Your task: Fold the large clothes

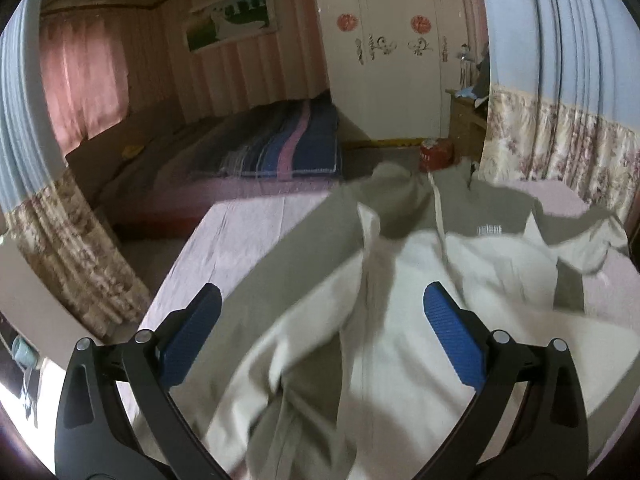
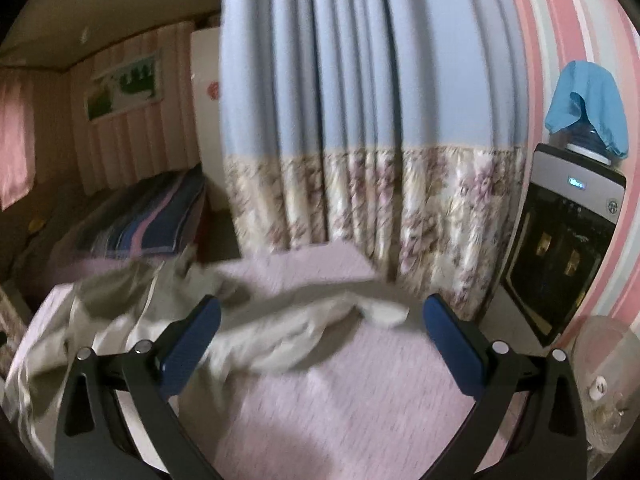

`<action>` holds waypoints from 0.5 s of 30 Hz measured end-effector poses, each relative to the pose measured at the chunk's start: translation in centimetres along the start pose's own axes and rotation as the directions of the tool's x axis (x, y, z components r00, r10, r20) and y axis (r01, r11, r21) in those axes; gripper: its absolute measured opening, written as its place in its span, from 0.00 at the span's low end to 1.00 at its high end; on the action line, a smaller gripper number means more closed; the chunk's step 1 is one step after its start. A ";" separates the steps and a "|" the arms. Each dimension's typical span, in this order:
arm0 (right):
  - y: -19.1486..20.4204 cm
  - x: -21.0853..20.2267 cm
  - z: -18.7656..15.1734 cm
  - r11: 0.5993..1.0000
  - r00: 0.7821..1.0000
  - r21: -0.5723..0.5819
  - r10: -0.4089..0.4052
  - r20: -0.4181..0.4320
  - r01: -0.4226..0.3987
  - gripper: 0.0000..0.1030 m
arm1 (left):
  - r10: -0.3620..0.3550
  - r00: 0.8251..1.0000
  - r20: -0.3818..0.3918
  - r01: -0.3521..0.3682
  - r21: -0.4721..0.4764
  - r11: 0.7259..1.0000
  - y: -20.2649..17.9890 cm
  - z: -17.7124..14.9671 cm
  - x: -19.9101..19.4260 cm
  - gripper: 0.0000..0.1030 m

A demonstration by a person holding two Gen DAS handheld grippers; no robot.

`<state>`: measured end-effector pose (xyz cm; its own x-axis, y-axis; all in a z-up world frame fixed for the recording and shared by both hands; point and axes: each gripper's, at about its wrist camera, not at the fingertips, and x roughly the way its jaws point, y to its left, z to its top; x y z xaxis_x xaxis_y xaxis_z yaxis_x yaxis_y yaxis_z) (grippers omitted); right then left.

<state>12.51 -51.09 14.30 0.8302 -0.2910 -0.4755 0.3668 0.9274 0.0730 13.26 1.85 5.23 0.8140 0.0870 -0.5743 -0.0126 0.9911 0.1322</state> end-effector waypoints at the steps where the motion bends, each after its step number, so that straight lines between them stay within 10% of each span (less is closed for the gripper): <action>1: -0.8 1.1 1.0 1.000 1.000 0.021 -0.014 -0.004 0.014 0.98 | -0.019 1.000 0.006 0.019 0.001 1.000 -0.2 0.8 0.6 0.97; 10: -9.1 15.1 -2.3 0.947 0.968 0.301 -0.036 -0.250 0.113 0.96 | -0.134 0.990 -0.036 0.133 -0.033 0.991 -3.1 1.5 6.7 0.97; 15: -13.4 21.2 -5.6 0.870 0.930 0.468 0.031 -0.365 0.155 0.62 | -0.108 0.993 -0.050 0.109 0.021 0.994 -4.6 0.7 8.9 0.97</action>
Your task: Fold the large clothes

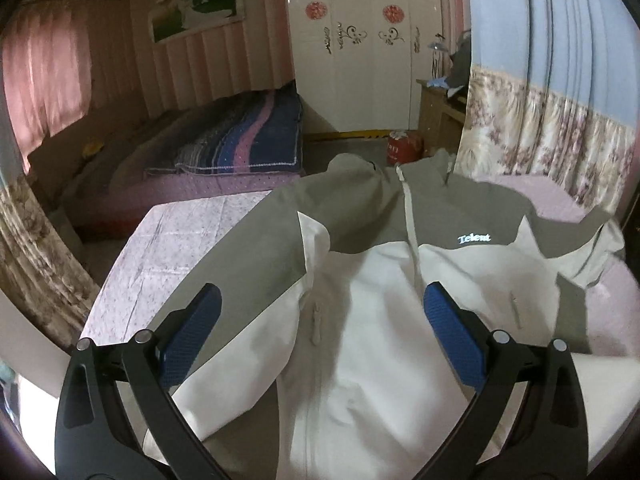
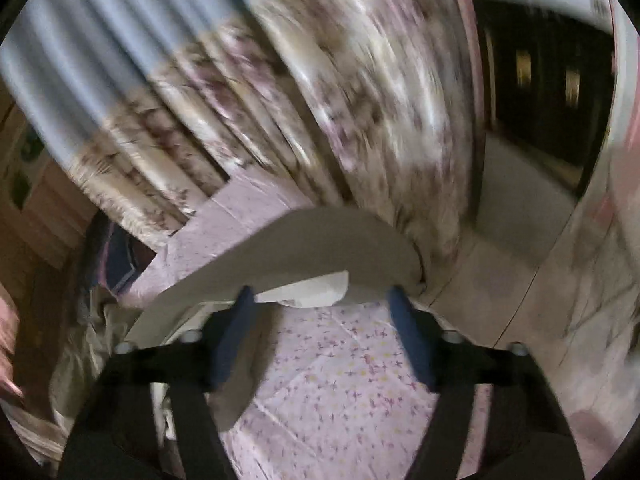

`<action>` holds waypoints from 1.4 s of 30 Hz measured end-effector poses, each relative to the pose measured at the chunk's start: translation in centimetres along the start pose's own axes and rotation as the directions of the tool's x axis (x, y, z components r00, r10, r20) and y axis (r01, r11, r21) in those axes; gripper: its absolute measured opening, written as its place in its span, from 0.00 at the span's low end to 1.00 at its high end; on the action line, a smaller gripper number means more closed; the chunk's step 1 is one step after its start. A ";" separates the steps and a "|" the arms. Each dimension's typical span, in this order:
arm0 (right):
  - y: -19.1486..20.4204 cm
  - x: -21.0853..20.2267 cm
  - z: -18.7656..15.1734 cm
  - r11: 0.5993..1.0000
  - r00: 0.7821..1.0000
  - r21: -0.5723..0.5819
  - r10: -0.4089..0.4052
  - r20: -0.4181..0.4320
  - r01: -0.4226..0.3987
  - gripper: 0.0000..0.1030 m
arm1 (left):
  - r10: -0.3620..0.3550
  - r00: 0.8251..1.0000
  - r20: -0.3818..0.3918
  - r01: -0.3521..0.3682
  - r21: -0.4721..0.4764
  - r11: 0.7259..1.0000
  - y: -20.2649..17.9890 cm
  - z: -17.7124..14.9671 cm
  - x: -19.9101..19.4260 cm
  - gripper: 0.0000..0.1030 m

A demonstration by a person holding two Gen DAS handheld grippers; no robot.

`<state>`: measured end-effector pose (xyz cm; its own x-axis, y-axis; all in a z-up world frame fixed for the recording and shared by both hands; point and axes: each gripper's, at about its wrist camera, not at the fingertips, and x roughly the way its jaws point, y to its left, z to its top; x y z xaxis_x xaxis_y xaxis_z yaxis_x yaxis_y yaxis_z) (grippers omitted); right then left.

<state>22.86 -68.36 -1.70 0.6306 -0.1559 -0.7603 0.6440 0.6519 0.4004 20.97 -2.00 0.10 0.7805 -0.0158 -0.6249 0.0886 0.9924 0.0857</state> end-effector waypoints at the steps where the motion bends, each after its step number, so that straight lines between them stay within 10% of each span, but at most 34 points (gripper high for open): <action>1: -0.7 0.7 0.2 1.000 1.000 0.028 0.004 -0.012 -0.004 0.62 | 0.003 1.000 -0.003 -0.003 0.005 1.000 -0.1 0.0 0.3 0.97; 9: -5.5 4.5 1.3 0.975 0.996 0.221 0.054 -0.065 -0.038 0.62 | 0.023 0.999 -0.032 -0.022 0.018 1.000 -0.4 0.5 2.7 0.97; 19: -9.3 9.8 0.7 0.842 0.982 0.528 0.176 -0.068 -0.115 0.61 | 0.042 0.998 -0.052 -0.042 0.003 0.999 0.0 0.5 2.6 0.97; 25: -7.4 10.2 2.4 0.916 0.987 0.382 0.152 -0.045 -0.124 0.10 | 0.074 0.996 -0.042 -0.073 0.019 0.997 0.2 0.5 1.8 0.97; 30: -4.9 3.7 5.0 0.956 0.977 0.225 0.157 0.145 -0.187 0.07 | 0.077 0.996 -0.033 -0.077 0.004 0.997 0.5 0.9 1.2 0.97; 35: 1.0 -9.6 9.0 0.987 0.903 -0.068 0.161 0.399 -0.146 0.07 | 0.085 0.996 -0.013 -0.085 -0.003 0.996 1.2 1.2 0.4 0.97; 42: 9.2 -15.1 7.1 0.944 0.907 -0.329 0.144 0.395 -0.007 0.07 | 0.074 0.997 -0.009 -0.074 -0.016 0.997 3.1 1.1 0.3 0.97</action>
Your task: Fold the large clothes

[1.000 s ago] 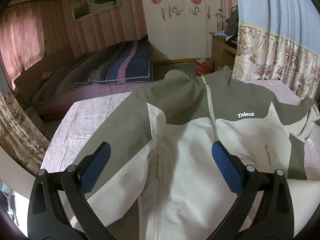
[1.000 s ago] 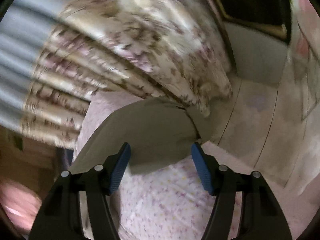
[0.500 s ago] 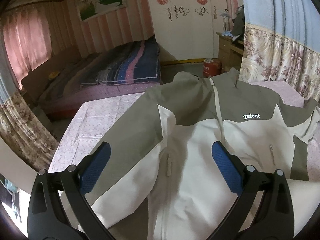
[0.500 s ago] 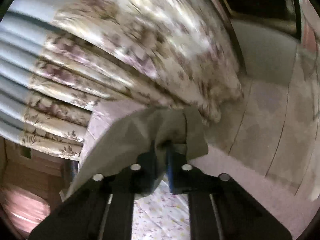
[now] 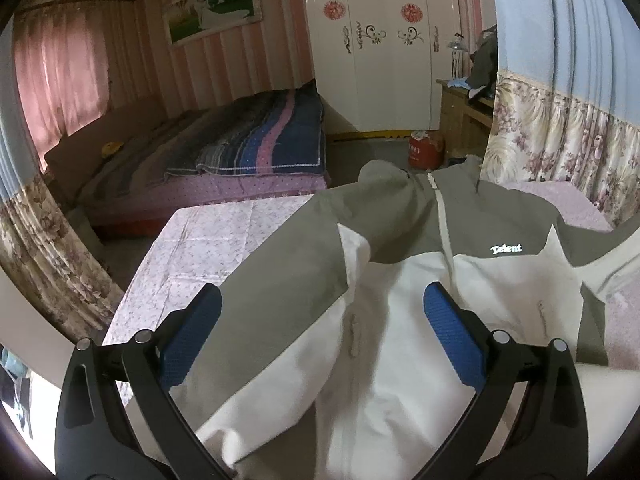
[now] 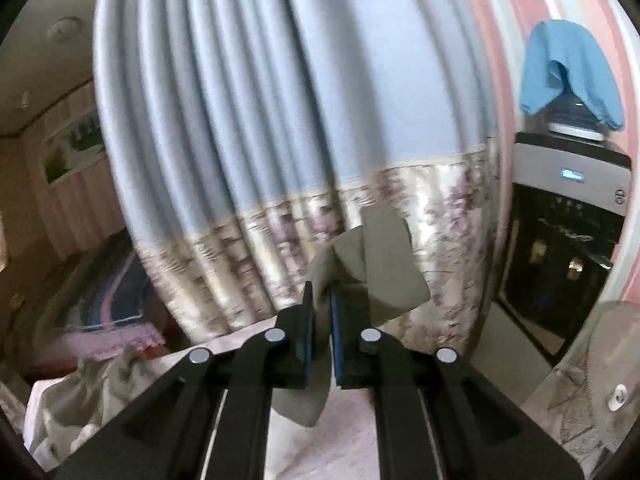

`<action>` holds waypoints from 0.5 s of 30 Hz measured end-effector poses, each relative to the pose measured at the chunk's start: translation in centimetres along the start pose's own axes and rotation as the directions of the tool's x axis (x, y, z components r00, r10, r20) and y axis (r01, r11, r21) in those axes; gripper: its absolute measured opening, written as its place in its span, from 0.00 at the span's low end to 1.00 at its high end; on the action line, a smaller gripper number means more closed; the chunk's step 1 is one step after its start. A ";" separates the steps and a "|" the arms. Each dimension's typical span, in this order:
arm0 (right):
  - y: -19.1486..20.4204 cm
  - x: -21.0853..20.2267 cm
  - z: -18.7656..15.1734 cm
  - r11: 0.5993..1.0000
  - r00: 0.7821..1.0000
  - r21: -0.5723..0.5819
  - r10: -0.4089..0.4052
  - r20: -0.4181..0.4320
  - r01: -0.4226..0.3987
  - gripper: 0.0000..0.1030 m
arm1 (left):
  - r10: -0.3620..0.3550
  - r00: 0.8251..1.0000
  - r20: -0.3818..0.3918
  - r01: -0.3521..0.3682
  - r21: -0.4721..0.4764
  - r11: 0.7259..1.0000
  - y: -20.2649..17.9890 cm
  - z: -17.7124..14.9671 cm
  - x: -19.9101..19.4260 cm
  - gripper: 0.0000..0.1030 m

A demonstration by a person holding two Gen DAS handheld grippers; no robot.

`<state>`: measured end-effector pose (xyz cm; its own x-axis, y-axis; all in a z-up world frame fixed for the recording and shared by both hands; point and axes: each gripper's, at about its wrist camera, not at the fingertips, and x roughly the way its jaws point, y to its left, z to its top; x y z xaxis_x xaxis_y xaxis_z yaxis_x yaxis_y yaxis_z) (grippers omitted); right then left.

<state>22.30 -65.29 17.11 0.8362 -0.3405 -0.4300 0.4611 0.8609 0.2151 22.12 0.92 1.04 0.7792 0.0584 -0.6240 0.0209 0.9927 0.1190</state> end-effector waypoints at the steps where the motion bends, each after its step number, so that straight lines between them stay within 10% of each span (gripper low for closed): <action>1: 1.0 -0.4 -0.2 1.000 1.000 -0.007 0.022 -0.004 -0.022 0.07 | 0.007 1.000 -0.004 -0.007 0.002 1.000 0.2 -0.1 0.1 0.97; 6: 10.5 -3.6 -1.2 0.960 0.965 -0.106 0.255 -0.064 -0.260 0.07 | 0.007 1.000 -0.029 -0.007 -0.009 1.000 3.3 -0.4 0.2 0.97; 11: 24.2 -4.5 -4.4 0.825 0.841 -0.193 0.488 -0.232 -0.531 0.07 | 0.021 0.999 -0.043 -0.023 -0.040 0.999 6.8 -0.9 -0.7 0.97; 15: 33.5 -1.8 -10.3 0.720 0.720 -0.222 0.515 -0.465 -0.658 0.08 | 0.065 0.997 -0.037 -0.067 -0.050 0.997 9.0 -1.3 -2.3 0.97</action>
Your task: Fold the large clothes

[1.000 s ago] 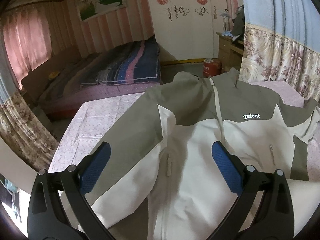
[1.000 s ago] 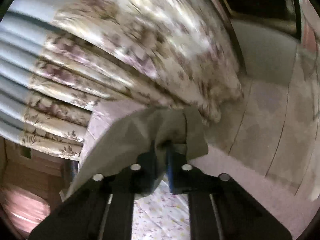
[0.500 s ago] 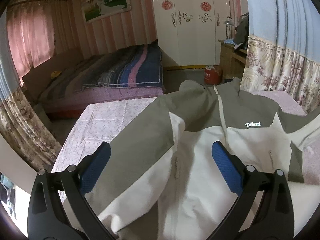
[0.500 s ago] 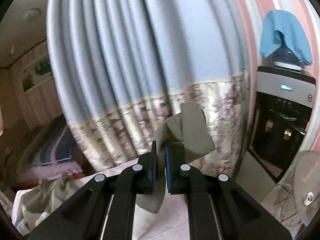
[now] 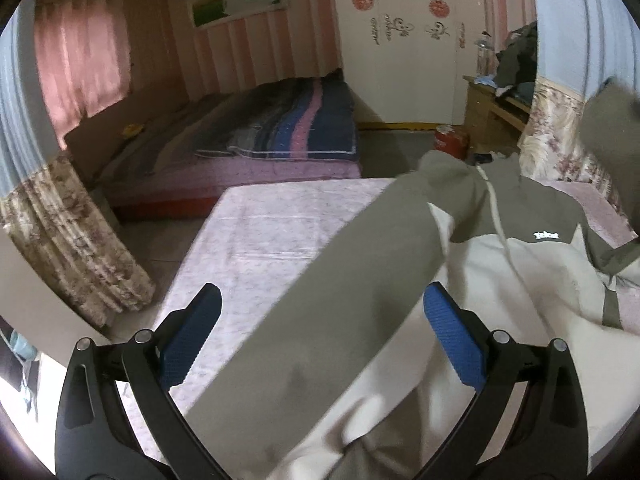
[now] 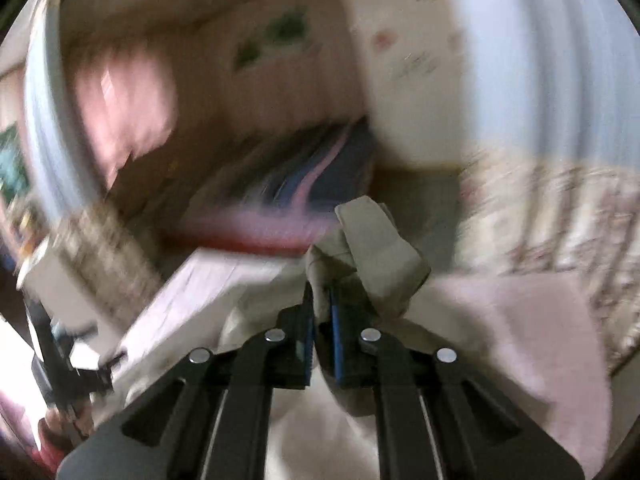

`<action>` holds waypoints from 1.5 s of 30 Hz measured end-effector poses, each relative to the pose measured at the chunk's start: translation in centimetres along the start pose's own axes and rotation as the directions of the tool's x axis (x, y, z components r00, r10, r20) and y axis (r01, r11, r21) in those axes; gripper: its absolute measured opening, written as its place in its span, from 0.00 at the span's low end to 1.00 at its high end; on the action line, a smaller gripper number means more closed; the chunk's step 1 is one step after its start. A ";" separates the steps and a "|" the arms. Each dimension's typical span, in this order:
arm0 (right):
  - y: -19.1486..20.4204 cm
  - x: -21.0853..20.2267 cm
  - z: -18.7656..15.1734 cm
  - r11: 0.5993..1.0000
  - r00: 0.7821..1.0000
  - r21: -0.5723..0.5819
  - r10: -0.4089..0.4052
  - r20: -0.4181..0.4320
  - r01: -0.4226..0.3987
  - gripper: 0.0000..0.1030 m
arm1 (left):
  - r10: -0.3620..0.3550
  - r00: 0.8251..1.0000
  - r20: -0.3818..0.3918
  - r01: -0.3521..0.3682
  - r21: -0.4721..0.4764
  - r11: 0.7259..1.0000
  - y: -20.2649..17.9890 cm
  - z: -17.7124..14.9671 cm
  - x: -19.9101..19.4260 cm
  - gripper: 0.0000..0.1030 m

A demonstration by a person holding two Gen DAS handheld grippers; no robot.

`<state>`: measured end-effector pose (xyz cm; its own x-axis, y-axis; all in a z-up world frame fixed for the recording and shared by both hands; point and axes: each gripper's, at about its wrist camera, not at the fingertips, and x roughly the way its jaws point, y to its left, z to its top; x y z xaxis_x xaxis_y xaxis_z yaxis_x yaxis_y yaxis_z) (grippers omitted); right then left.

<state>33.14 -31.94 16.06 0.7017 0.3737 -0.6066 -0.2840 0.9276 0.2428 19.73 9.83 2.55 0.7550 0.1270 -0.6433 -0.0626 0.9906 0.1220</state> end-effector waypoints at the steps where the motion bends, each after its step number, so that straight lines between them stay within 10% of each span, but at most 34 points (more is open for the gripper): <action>1: 1.2 2.9 -0.7 0.999 0.994 -0.017 0.035 -0.101 -0.037 0.12 | 0.009 1.000 0.005 -0.009 -0.007 1.000 0.4 0.0 -0.5 0.97; 3: 3.0 7.1 -2.1 0.998 0.970 -0.054 0.024 -0.242 -0.038 0.27 | 0.022 1.000 0.011 -0.022 -0.034 0.999 1.5 -0.1 -1.5 0.97; 4: 3.8 8.3 -2.8 0.996 0.958 -0.077 0.013 -0.285 -0.037 0.51 | 0.028 1.000 0.009 -0.027 -0.048 0.998 1.9 -0.2 -2.0 0.97; 7: 4.1 7.0 -2.6 0.992 0.962 -0.089 0.066 -0.264 -0.093 0.71 | 0.050 0.999 0.009 -0.049 -0.064 0.997 2.8 -0.9 -3.2 0.97; 11: 3.4 2.2 -0.6 0.984 0.982 -0.142 0.086 -0.169 -0.111 0.75 | 0.083 0.996 0.011 -0.082 -0.062 0.995 2.2 -1.6 -3.6 0.97; 15: -1.5 -3.0 -1.1 0.995 0.999 -0.097 0.016 -0.050 -0.021 0.80 | -0.044 0.999 -0.014 0.042 -0.072 0.996 -0.8 -0.2 -1.7 0.97; 22: -13.0 -6.8 -8.2 0.984 0.984 0.038 -0.176 -0.011 0.176 0.80 | -0.191 0.980 -0.062 0.198 0.132 0.971 -11.9 2.6 1.5 0.97; 31: -18.3 -4.8 -13.8 0.962 0.976 0.172 -0.199 -0.082 0.211 0.80 | -0.192 0.966 -0.175 0.239 0.309 0.920 -21.5 2.3 6.5 0.97; 33: -19.0 -3.9 -14.8 0.954 0.972 0.204 -0.199 -0.121 0.221 0.80 | -0.198 0.958 -0.206 0.258 0.329 0.908 -21.9 1.4 7.2 0.87; 35: -19.3 -2.7 -15.6 0.939 0.963 0.238 -0.216 -0.159 0.250 0.80 | -0.231 0.939 -0.254 0.311 0.343 0.886 -22.6 0.7 8.0 0.44; 37: -19.3 -1.7 -16.3 0.929 0.962 0.280 -0.191 -0.193 0.241 0.80 | -0.240 0.933 -0.267 0.328 0.363 0.872 -23.0 0.0 8.4 0.34; 38: -19.2 -1.3 -16.5 0.927 0.966 0.301 -0.169 -0.197 0.224 0.78 | -0.258 0.931 -0.257 0.342 0.371 0.863 -23.0 -0.2 8.3 0.29; 39: -19.0 -1.1 -16.6 0.928 0.969 0.307 -0.160 -0.188 0.213 0.60 | -0.271 0.930 -0.249 0.350 0.368 0.862 -22.8 -0.2 8.1 0.28; 40: -18.4 -0.7 -16.1 0.931 0.970 0.295 -0.165 -0.180 0.213 0.22 | -0.281 0.930 -0.235 0.352 0.361 0.863 -22.5 0.0 7.9 0.27; 41: -18.1 -0.4 -15.7 0.935 0.970 0.287 -0.163 -0.178 0.210 0.09 | -0.286 0.934 -0.214 0.347 0.350 0.870 -21.8 0.4 7.5 0.27; 45: -15.2 0.4 -10.3 0.963 0.983 0.201 -0.171 -0.072 0.182 0.08 | -0.253 0.967 -0.024 0.250 0.249 0.936 -17.0 3.7 5.0 0.26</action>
<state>30.99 -45.86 4.28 0.6909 0.2088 -0.6922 -0.0146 0.9612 0.2753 27.00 -6.56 0.05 0.7304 -0.1261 -0.6713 0.2928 0.9457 0.1410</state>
